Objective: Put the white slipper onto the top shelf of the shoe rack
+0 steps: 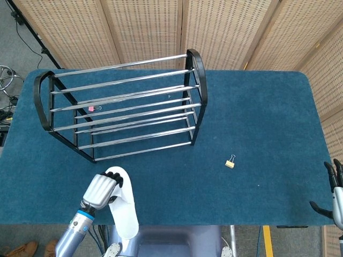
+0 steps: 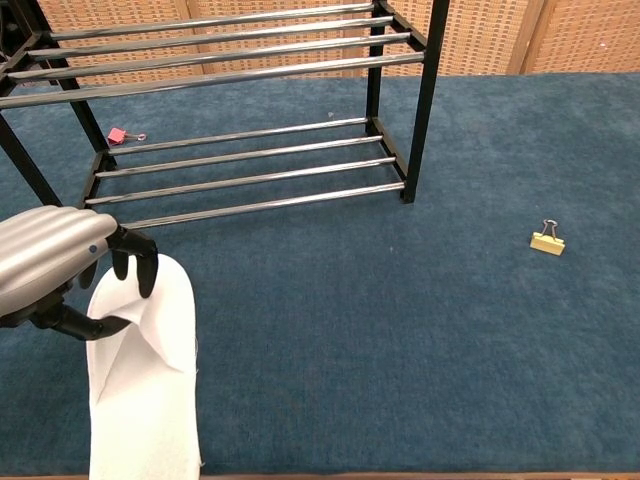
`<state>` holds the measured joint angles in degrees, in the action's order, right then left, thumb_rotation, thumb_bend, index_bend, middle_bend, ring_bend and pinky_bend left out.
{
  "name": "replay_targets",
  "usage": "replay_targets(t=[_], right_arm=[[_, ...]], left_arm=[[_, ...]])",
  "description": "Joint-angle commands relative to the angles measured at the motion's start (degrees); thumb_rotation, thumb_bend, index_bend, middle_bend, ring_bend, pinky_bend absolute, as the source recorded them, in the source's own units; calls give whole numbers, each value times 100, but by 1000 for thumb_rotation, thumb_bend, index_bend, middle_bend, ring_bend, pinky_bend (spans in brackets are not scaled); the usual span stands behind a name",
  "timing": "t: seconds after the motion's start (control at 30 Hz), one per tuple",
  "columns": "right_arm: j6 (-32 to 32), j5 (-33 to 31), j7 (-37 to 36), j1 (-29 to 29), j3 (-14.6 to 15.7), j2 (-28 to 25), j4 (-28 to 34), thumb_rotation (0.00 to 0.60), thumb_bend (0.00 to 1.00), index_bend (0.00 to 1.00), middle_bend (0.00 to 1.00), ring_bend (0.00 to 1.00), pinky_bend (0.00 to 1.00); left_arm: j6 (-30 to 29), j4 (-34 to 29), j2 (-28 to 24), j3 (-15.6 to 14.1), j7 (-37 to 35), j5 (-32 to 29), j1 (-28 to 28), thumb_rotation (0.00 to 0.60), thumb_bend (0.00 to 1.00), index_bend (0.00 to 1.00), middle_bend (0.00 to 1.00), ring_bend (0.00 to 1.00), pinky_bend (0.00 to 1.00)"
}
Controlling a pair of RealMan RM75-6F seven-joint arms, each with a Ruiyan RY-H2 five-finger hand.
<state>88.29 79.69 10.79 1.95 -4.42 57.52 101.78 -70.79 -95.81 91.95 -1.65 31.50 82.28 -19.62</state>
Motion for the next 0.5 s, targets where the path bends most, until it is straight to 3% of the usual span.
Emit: replay_targets(t=[0.03,0.5], right_arm=[[-6,1,-1,-2,4,-2,4,600,0,0,0,0,0],[-49,-23,-23,-12,14,-28,27,600,0,0,0,0,0]], left_arm=[[-38,56,31,-16,-41,71,6,600,376,583,499,465,576],[-227,317,73,-68,-475,567,-10,600,434,597,504,473,587]])
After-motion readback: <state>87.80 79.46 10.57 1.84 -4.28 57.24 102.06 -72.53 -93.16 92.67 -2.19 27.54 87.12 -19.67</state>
